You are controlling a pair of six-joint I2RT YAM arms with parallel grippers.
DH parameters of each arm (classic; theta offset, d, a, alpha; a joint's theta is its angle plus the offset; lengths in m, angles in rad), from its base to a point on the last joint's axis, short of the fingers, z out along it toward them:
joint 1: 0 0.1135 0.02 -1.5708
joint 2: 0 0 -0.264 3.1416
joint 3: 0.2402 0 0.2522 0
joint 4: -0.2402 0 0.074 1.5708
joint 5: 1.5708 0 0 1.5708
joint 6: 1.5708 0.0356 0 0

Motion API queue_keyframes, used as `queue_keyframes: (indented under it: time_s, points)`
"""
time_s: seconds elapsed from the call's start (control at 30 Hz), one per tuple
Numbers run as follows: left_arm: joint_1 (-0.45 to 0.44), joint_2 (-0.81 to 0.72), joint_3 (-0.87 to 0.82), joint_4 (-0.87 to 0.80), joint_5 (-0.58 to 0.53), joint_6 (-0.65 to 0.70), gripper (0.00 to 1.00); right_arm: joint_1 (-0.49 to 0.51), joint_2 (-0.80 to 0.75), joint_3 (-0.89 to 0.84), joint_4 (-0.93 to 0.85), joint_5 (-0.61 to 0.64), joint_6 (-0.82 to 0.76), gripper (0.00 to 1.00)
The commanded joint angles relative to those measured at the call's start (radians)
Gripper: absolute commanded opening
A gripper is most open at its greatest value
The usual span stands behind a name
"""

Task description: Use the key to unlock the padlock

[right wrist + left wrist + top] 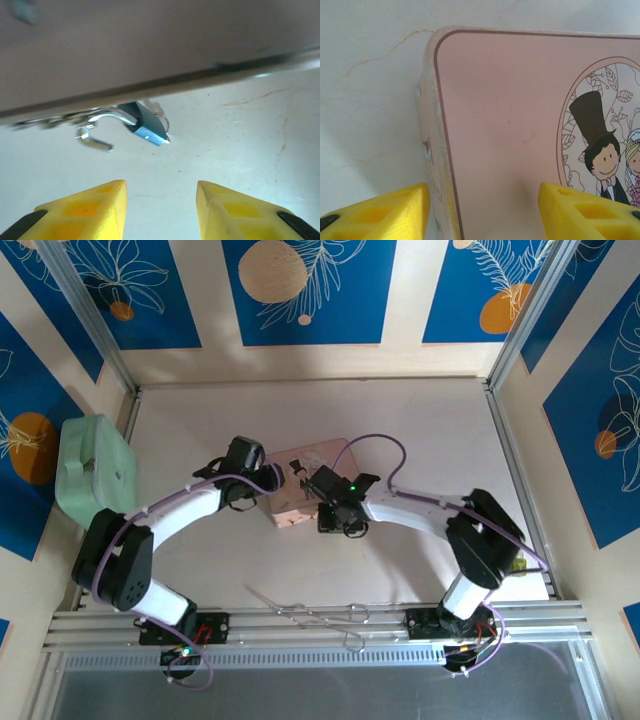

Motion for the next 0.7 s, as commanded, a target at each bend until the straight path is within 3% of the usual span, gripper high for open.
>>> queue_keyframes:
  time_s: [0.0,0.13,0.27,0.47,0.67]
  points:
    - [0.015,0.040,0.066,-0.008,0.004,0.046,0.57,0.004,-0.131,-0.049,0.022,0.045,-0.032,0.40]
    - [0.016,0.093,0.120,-0.008,0.017,0.057,0.52,-0.024,-0.203,-0.123,0.085,0.032,-0.051,0.12]
    - [0.016,0.138,0.151,-0.005,0.011,0.062,0.51,-0.036,-0.184,-0.160,0.159,0.002,-0.106,0.06]
    - [0.034,0.186,0.195,0.021,0.038,0.071,0.50,-0.050,-0.104,-0.119,0.168,0.004,-0.142,0.04]
    - [0.045,0.122,0.191,0.028,0.038,0.072,0.51,-0.024,-0.031,-0.084,0.180,0.024,-0.159,0.25]
